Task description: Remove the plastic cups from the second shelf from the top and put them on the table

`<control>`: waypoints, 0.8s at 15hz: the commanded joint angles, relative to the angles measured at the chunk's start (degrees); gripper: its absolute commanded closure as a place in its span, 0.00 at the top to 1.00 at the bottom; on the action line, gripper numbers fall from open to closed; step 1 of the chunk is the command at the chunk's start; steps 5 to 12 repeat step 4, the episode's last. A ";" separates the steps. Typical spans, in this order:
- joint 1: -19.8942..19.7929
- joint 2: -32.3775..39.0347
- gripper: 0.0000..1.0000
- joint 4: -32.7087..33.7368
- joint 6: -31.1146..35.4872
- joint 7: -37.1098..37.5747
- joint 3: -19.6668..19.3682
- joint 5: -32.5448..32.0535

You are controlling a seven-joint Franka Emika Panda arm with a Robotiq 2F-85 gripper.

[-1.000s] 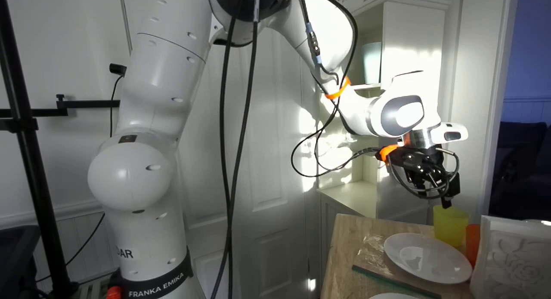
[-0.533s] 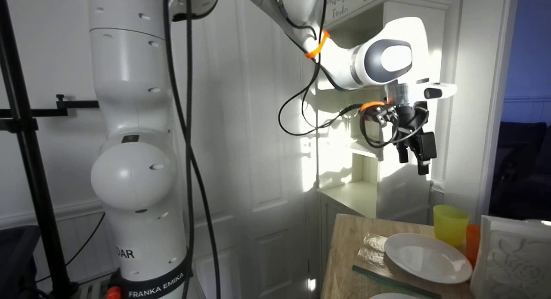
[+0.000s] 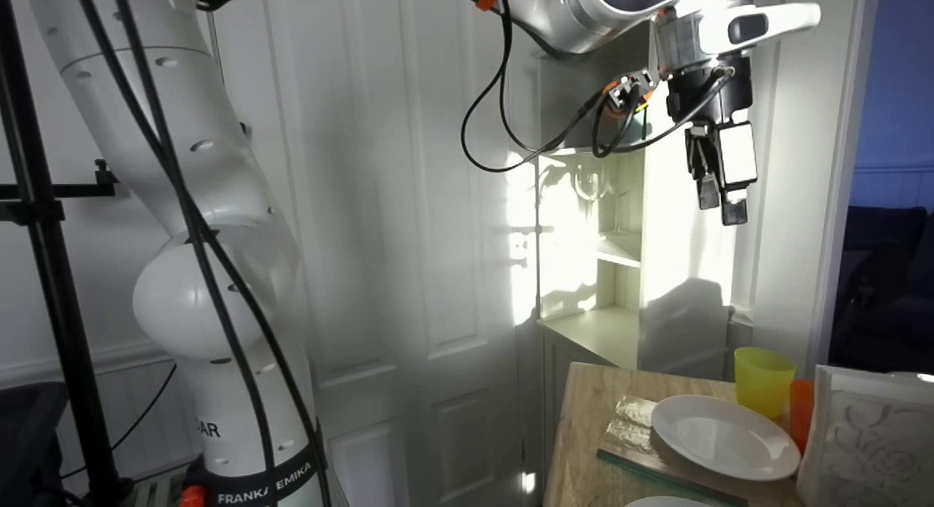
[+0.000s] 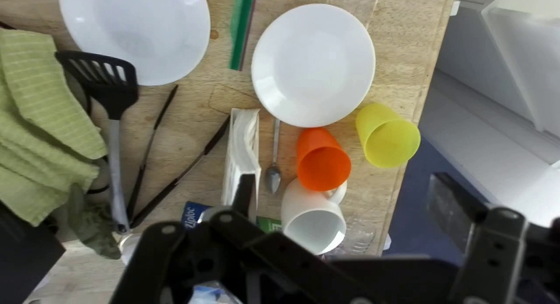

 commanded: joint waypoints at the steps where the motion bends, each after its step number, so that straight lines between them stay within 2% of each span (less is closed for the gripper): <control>1: -2.13 -5.96 1.00 0.69 -10.92 -7.21 -0.16 -1.89; 2: -2.25 -3.10 1.00 0.50 -5.99 -3.36 0.58 -0.71; 4: -2.71 -5.23 1.00 0.83 -9.69 -6.25 0.31 -0.84; 12: -2.71 -5.23 1.00 0.83 -9.69 -6.25 0.31 -0.84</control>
